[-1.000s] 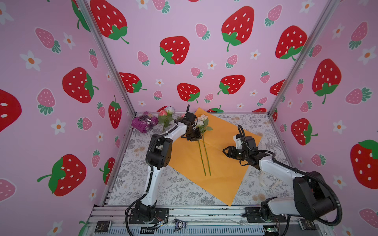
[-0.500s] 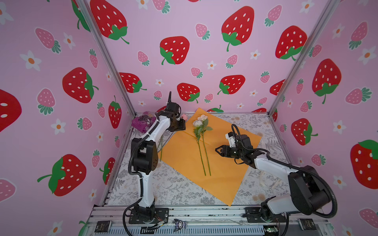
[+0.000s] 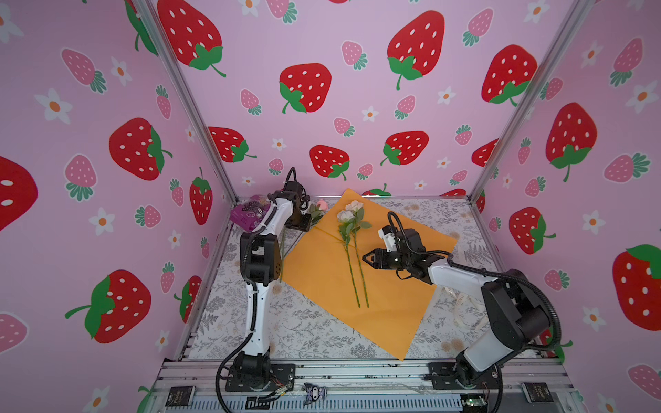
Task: Tie the bouquet of fake flowers
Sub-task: 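Move the left gripper back to the rose bunch and grasp another stem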
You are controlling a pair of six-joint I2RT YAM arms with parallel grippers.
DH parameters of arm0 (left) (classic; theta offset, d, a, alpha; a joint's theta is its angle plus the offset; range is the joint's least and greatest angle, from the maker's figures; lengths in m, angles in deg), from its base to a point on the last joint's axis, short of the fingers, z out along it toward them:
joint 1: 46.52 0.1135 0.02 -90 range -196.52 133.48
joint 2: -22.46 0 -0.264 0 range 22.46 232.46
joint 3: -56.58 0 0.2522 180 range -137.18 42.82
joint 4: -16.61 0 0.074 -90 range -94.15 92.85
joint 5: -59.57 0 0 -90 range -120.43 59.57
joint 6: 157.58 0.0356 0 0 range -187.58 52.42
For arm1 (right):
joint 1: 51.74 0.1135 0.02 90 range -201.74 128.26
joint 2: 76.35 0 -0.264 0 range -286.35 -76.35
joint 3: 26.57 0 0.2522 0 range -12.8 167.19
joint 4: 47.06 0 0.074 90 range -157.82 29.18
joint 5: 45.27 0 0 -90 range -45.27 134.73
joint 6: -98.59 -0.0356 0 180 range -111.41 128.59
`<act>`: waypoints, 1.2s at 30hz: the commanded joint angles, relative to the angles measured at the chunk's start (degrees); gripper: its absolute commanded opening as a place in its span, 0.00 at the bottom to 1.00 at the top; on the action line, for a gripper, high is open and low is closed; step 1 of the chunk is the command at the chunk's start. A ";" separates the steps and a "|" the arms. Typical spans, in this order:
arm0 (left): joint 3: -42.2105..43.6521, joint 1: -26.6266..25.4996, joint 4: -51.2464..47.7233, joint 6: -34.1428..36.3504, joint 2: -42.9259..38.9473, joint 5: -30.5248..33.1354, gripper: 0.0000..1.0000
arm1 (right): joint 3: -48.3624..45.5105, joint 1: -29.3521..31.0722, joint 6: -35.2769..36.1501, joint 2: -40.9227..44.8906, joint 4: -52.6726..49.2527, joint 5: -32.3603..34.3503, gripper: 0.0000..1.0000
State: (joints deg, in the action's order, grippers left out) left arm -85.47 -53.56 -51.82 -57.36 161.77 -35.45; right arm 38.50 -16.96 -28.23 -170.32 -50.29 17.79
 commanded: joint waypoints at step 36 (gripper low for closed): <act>1.77 1.65 -3.08 0.56 -8.20 3.86 0.00 | -2.08 0.36 -0.41 4.18 -2.14 0.82 0.56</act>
State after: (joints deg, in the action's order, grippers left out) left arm -85.08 -53.52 -52.72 -54.81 160.33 -28.56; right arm 37.80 -16.91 -28.23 -169.19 -52.02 17.87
